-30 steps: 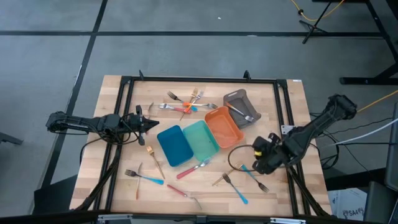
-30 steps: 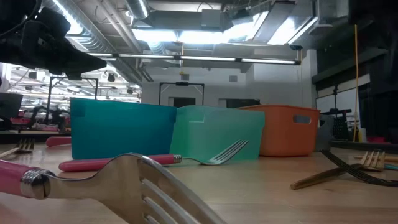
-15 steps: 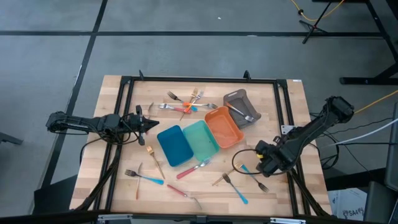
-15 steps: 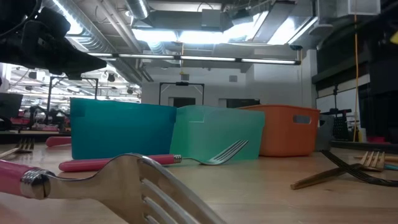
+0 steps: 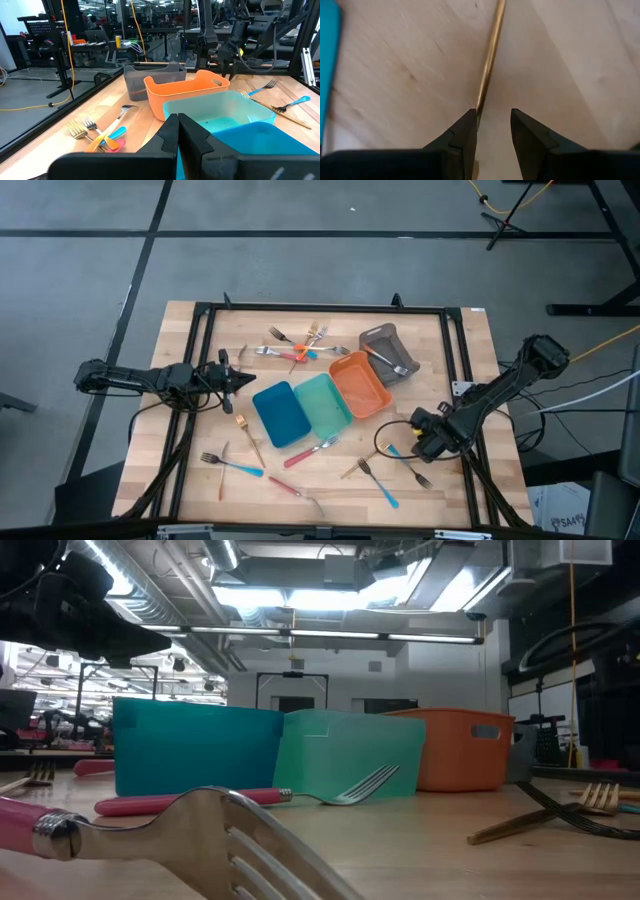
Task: Sort silverware by color (type)
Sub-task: Put the gold fork into the orange bin
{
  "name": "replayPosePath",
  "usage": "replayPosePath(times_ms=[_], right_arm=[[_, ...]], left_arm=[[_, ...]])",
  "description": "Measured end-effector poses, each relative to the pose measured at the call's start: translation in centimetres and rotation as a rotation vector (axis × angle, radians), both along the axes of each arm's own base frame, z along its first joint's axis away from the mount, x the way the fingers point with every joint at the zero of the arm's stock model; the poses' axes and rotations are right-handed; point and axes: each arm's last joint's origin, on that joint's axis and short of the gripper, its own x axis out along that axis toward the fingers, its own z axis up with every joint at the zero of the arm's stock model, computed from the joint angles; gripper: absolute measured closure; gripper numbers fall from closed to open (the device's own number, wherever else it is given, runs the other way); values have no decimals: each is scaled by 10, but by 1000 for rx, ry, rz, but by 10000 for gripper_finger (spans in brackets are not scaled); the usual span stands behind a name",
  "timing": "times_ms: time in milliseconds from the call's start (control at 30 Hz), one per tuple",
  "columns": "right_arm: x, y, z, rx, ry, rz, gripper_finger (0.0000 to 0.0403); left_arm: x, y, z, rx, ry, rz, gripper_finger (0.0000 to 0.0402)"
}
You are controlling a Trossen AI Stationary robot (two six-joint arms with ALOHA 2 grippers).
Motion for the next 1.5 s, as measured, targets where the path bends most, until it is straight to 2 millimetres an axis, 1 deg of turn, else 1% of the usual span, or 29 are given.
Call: replayPosePath(times_ms=[300,700,800,1000,1133,1333,1500], right_arm=[[-3,-3,-11,17,-25,0,290],[-4,-3,-13,17,-24,25,293],[-4,-3,-13,18,-24,26,309],[-4,-3,-14,18,-23,27,367],[-4,-3,-14,12,-26,27,396],[-4,-3,-14,12,-25,27,395],[0,0,-9,22,-29,27,400]], left_arm=[[0,0,0,-1,0,0,401],[0,0,0,-2,0,0,401],[0,0,0,-2,0,0,401],[0,0,0,-2,0,0,401],[0,0,0,-2,-1,0,401],[0,0,0,-2,-1,0,401],[0,0,0,-2,0,0,401]])
